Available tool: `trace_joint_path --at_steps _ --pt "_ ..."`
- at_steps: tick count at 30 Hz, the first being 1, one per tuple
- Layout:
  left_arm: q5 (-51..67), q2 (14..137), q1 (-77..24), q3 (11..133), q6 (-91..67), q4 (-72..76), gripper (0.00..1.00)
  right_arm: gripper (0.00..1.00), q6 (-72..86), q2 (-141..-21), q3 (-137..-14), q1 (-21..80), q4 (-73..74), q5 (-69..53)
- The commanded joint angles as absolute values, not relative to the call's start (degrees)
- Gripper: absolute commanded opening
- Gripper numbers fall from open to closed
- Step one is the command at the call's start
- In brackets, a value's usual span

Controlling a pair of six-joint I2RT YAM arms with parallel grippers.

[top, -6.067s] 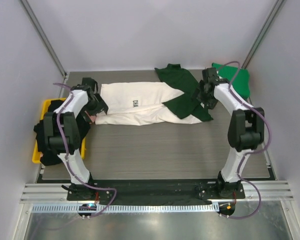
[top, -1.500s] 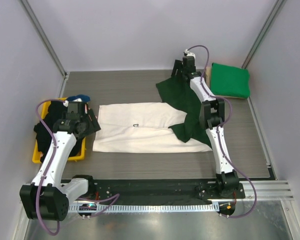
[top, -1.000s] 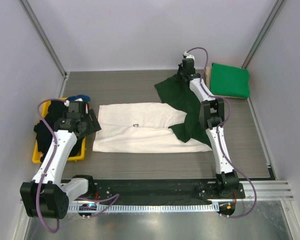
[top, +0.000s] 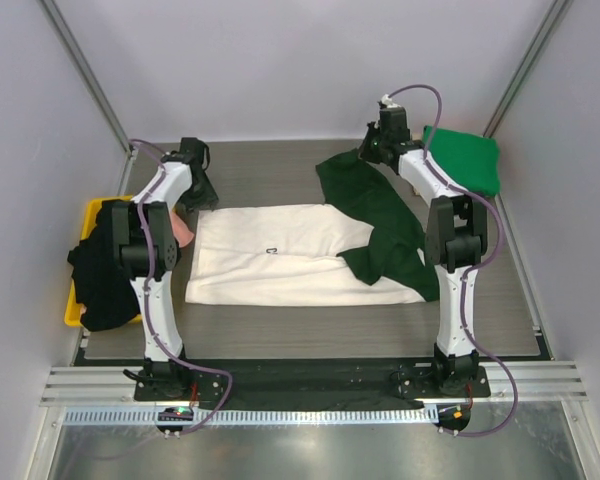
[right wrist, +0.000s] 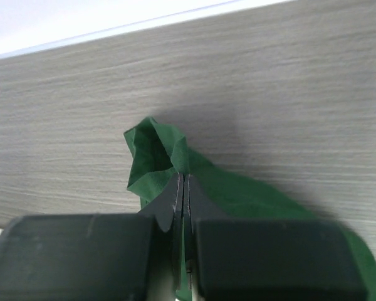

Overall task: Fold and stack the t-shirts
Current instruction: Fold the tshirt

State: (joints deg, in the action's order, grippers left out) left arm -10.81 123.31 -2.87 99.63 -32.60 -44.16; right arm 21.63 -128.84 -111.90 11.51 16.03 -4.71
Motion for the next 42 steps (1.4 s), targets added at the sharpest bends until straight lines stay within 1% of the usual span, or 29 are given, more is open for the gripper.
trace_joint_path --at_steps 1,7,10,12,15,16,18,19,21,26,29,30,32,36,37,42 --pt "-10.11 125.5 -1.93 102.3 -33.13 -42.8 0.52 0.01 23.55 -125.07 -110.05 11.51 12.31 -6.68" --pt "-11.16 129.37 -1.85 108.98 -33.05 -45.7 0.52 0.01 24.08 -123.58 -106.09 11.43 10.46 -7.29" --pt "-10.02 131.04 -1.93 110.48 -33.4 -46.32 0.5 0.01 23.82 -123.22 -105.12 11.51 10.11 -7.12" --pt "-8.88 130.7 -1.93 109.08 -34.45 -46.41 0.47 0.01 23.73 -123.13 -104.68 11.51 10.2 -6.77" --pt "-8.44 128.16 -1.93 105.74 -36.12 -44.74 0.45 0.01 23.73 -123.31 -104.59 11.51 10.02 -6.68" --pt "-7.74 127.54 -1.93 103.21 -36.3 -43.17 0.43 0.01 23.64 -123.4 -104.59 11.51 10.02 -6.68" --pt "-7.47 126.74 -2.02 101.96 -36.47 -42.37 0.34 0.01 23.64 -123.49 -104.68 11.51 10.11 -6.5" --pt "-7.47 126.83 -2.02 102.13 -36.39 -42.28 0.18 0.01 23.64 -123.49 -104.76 11.43 10.11 -6.5" --pt "-7.38 126.91 -1.93 102.91 -36.3 -42.45 0.0 0.01 23.64 -122.96 -104.77 10.9 10.11 -6.59" --pt "-6.77 125.6 -2.02 107.13 -35.95 -45.35 0.0 0.01 23.47 -117.18 -101.87 9.85 11.16 -5.72" --pt "-7.38 122.18 -1.93 106.18 -35.86 -45.09 0.0 0.01 22.94 -109.79 -95.38 9.32 11.16 -4.93" --pt "-7.38 121.38 -1.93 104.95 -35.69 -45.0 0.0 0.01 22.59 -105.77 -91.53 9.4 10.81 -4.66" --pt "-7.21 119.28 -1.85 103.37 -35.51 -44.04 0.0 0.01 22.24 -101.97 -87.56 9.4 10.37 -4.05" --pt "-6.86 117.08 -1.93 100.46 -35.16 -43.24 0.0 0.01 22.23 -91.87 -75.98 9.4 10.37 -2.03" --pt "-6.77 116.64 -1.85 99.24 -34.98 -42.89 0.0 0.01 22.41 -87.76 -74.02 9.4 10.28 -1.67" --pt "-6.77 114.96 -1.76 96.24 -33.84 -41.22 0.0 0.01 23.55 -76.22 -61.91 9.4 10.28 -2.2"
